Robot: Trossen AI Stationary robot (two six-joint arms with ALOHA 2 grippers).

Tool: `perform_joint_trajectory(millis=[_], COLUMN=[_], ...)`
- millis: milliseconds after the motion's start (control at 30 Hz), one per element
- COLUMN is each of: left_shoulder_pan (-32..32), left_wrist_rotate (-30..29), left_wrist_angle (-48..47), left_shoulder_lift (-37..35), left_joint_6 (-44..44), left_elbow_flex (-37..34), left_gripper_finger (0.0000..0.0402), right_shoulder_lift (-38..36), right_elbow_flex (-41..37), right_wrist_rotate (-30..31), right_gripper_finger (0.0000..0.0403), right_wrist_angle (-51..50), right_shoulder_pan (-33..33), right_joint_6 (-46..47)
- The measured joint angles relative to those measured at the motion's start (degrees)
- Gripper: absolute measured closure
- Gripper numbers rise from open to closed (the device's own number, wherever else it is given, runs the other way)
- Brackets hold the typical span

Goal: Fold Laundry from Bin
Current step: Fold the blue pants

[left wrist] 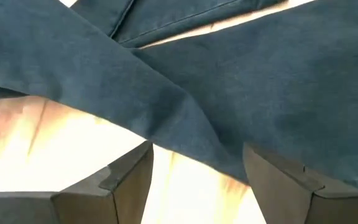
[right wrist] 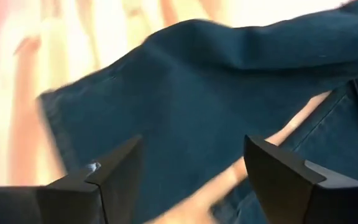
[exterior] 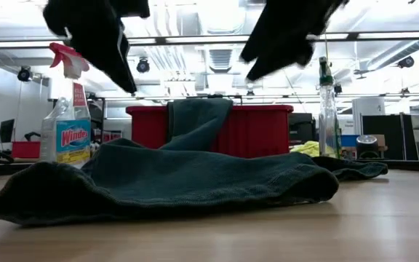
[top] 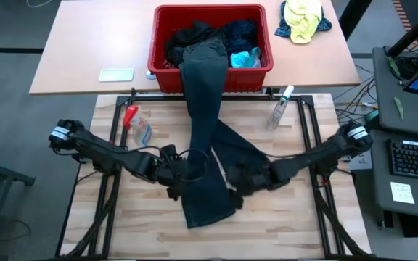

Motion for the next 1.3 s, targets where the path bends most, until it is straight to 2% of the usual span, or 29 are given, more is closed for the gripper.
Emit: perform_joint_trajectory(millis=[167, 333, 500, 800, 933, 1133, 1300], left_shoulder_pan=[0.32, 1.44, 3.7, 5.29, 5.29, 5.29, 5.29], left_wrist_rotate=[-0.3, -0.53, -0.57, -0.89, -3.61, -5.07, -5.07], left_wrist_angle=[9.66, 19.35, 25.44, 26.63, 26.57, 26.5, 26.47], left_shoulder_lift=[0.02, 0.02, 0.07, 0.09, 0.09, 0.09, 0.09], left_joint_6=[-0.03, -0.07, -0.09, -0.12, -1.86, -5.02, -6.33], left_elbow_flex=[-6.91, -12.73, -16.46, -17.16, -17.16, -17.18, -17.2], left_gripper_finger=[0.017, 0.017, 0.017, 0.017, 0.017, 0.0171, 0.0171], right_shoulder_lift=[0.14, 2.84, 9.92, 20.86, 24.15, 25.61, 23.72], right_elbow_flex=[-10.07, -13.56, -10.15, 0.97, 5.7, 7.87, 6.52], right_wrist_rotate=[-5.02, -5.06, -6.78, -7.38, -6.82, -6.87, -3.77], right_gripper_finger=[0.0129, 0.013, 0.0143, 0.0183, 0.0229, 0.0366, 0.0389], right_wrist_angle=[16.43, 20.34, 20.19, 14.98, 10.39, 8.93, 7.88], right_shoulder_pan=[-8.96, -14.02, -14.62, -15.74, -15.84, -14.42, -10.56], right_joint_6=[6.47, 11.92, 11.57, 9.52, 7.54, 4.16, 3.74])
